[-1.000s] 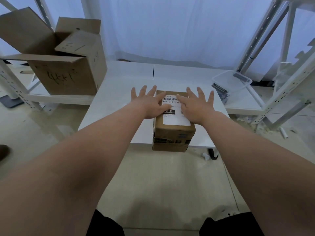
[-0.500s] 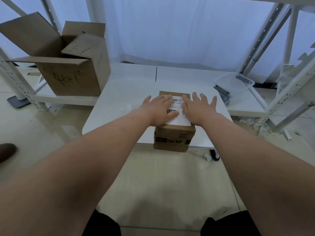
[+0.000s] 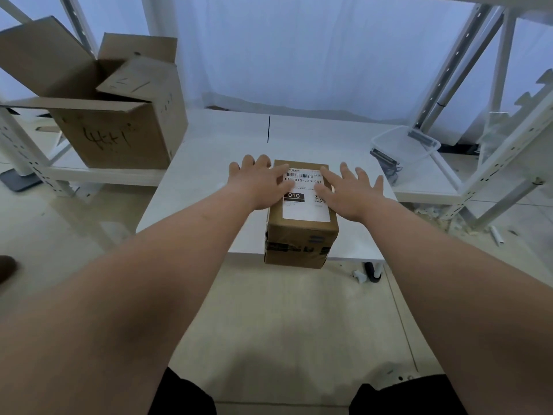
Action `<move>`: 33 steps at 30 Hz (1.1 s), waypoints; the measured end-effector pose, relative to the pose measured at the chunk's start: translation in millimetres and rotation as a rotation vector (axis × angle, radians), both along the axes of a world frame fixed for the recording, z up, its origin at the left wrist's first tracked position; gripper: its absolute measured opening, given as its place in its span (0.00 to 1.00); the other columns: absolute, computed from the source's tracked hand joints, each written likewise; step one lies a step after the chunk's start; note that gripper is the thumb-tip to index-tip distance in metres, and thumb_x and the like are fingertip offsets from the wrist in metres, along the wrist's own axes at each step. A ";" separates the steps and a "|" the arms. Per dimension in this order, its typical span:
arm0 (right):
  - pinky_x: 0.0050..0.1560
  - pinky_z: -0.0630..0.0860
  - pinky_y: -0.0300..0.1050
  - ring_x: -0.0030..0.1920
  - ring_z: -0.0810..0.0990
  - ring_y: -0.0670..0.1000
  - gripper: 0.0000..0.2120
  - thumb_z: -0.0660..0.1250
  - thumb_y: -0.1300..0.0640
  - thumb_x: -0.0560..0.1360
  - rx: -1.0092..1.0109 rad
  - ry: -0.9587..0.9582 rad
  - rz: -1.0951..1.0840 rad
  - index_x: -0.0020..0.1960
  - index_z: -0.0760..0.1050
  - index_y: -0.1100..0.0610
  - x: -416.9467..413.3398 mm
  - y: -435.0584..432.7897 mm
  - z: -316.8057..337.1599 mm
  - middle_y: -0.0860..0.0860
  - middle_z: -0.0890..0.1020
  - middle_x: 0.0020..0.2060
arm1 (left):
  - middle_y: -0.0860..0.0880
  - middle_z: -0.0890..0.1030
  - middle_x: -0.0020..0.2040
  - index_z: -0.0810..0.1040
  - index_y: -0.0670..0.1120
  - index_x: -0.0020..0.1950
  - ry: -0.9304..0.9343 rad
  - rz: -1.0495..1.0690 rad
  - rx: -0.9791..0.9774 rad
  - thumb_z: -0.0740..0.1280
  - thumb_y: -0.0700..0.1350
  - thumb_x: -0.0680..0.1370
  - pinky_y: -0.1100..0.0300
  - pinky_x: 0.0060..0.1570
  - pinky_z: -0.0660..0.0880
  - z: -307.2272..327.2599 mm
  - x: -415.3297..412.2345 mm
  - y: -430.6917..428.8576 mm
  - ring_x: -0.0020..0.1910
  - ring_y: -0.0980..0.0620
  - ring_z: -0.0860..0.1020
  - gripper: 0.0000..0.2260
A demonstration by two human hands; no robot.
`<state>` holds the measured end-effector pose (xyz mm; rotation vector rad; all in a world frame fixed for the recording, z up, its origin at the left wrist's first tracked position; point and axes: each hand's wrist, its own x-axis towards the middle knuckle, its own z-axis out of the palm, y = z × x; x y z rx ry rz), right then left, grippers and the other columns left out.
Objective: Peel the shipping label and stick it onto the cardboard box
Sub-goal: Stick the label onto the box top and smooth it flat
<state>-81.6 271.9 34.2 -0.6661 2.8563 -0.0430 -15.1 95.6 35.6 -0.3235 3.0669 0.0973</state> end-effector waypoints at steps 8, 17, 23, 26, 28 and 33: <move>0.72 0.40 0.69 0.77 0.45 0.60 0.29 0.44 0.37 0.79 0.002 -0.012 -0.003 0.77 0.44 0.44 1.8 -3.7 1.1 0.53 0.45 0.78 | 0.50 0.49 0.79 0.55 0.56 0.76 -0.015 -0.163 -0.121 0.46 0.58 0.81 0.40 0.71 0.52 4.6 6.2 10.1 0.76 0.43 0.51 0.23; 0.73 0.37 0.65 0.78 0.40 0.56 0.24 0.43 0.45 0.82 0.000 -0.019 0.198 0.78 0.45 0.45 5.7 -6.2 5.2 0.46 0.45 0.78 | 0.55 0.48 0.79 0.48 0.58 0.77 -0.069 -0.047 0.053 0.47 0.67 0.77 0.40 0.73 0.46 -6.0 4.5 1.7 0.77 0.45 0.48 0.30; 0.73 0.42 0.67 0.77 0.41 0.58 0.32 0.54 0.32 0.74 0.002 -0.173 0.173 0.75 0.45 0.34 12.0 22.0 13.3 0.47 0.41 0.78 | 0.50 0.53 0.78 0.54 0.54 0.77 -0.002 -0.047 -0.044 0.47 0.62 0.80 0.41 0.71 0.52 -3.3 7.1 13.3 0.76 0.42 0.53 0.26; 0.72 0.46 0.69 0.77 0.45 0.60 0.35 0.57 0.30 0.71 0.026 -0.184 0.158 0.74 0.47 0.33 16.5 25.0 16.9 0.49 0.44 0.78 | 0.48 0.59 0.76 0.61 0.51 0.74 0.064 -0.145 -0.074 0.50 0.58 0.81 0.44 0.69 0.57 1.9 18.1 16.1 0.74 0.42 0.57 0.23; 0.72 0.48 0.70 0.77 0.47 0.61 0.37 0.57 0.28 0.70 0.045 -0.173 0.135 0.74 0.47 0.32 17.9 23.8 18.4 0.50 0.46 0.78 | 0.49 0.58 0.77 0.60 0.54 0.75 0.015 -0.166 0.002 0.52 0.60 0.80 0.44 0.71 0.54 6.0 27.8 9.5 0.75 0.43 0.55 0.24; 0.71 0.48 0.71 0.76 0.50 0.63 0.37 0.55 0.26 0.70 0.078 -0.136 0.072 0.74 0.45 0.32 24.0 17.4 20.0 0.51 0.50 0.78 | 0.52 0.51 0.79 0.50 0.57 0.77 -0.135 -0.164 0.035 0.55 0.68 0.75 0.42 0.72 0.50 8.2 43.1 -4.8 0.77 0.45 0.49 0.33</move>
